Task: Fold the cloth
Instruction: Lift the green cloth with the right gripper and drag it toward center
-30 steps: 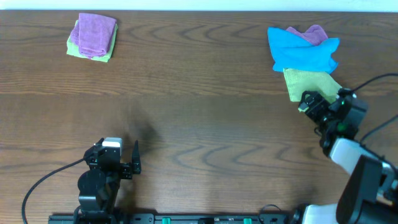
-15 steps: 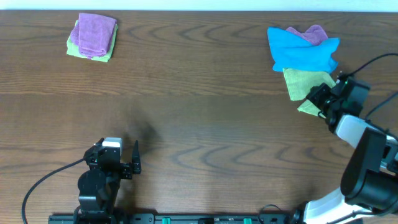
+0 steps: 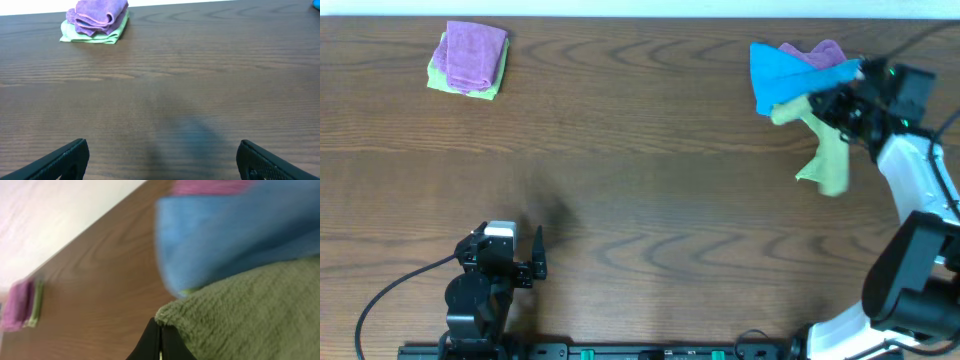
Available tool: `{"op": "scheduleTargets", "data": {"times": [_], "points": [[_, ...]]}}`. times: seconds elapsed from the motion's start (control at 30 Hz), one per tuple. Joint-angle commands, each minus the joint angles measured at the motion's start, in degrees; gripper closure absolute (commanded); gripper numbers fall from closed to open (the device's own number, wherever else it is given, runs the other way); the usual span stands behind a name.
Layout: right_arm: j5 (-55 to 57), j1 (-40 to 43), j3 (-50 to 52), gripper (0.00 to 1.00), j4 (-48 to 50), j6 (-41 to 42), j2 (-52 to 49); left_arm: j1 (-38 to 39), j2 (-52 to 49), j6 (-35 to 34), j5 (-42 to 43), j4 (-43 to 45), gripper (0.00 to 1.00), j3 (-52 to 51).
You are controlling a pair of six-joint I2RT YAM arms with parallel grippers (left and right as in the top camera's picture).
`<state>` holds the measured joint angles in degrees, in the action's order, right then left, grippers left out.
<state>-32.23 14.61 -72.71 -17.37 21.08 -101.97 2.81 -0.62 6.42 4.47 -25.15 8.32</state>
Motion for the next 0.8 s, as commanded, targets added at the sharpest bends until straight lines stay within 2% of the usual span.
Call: {"op": "scheduleTargets", "data": {"times": [0.0, 0.2, 0.5, 0.77], "points": [[-2.95, -6.01, -7.04, 0.99, -3.52, -5.09, 3.52, 0.22, 0.37, 0.46, -0.42, -0.11, 0.05, -1.07], [-2.97, -17.11, -17.38, 0.99, -11.1, -5.53, 4.31, 0.22, 0.37, 0.46, -0.42, -0.11, 0.05, -1.07], [-5.73, -32.57, -27.45, 0.99, -17.11, -5.9, 4.33, 0.22, 0.37, 0.46, -0.42, -0.11, 0.05, -1.07], [-13.31, -35.58, -29.75, 0.99, -20.41, -5.92, 5.07, 0.22, 0.37, 0.46, -0.42, -0.09, 0.05, -1.07]]}}
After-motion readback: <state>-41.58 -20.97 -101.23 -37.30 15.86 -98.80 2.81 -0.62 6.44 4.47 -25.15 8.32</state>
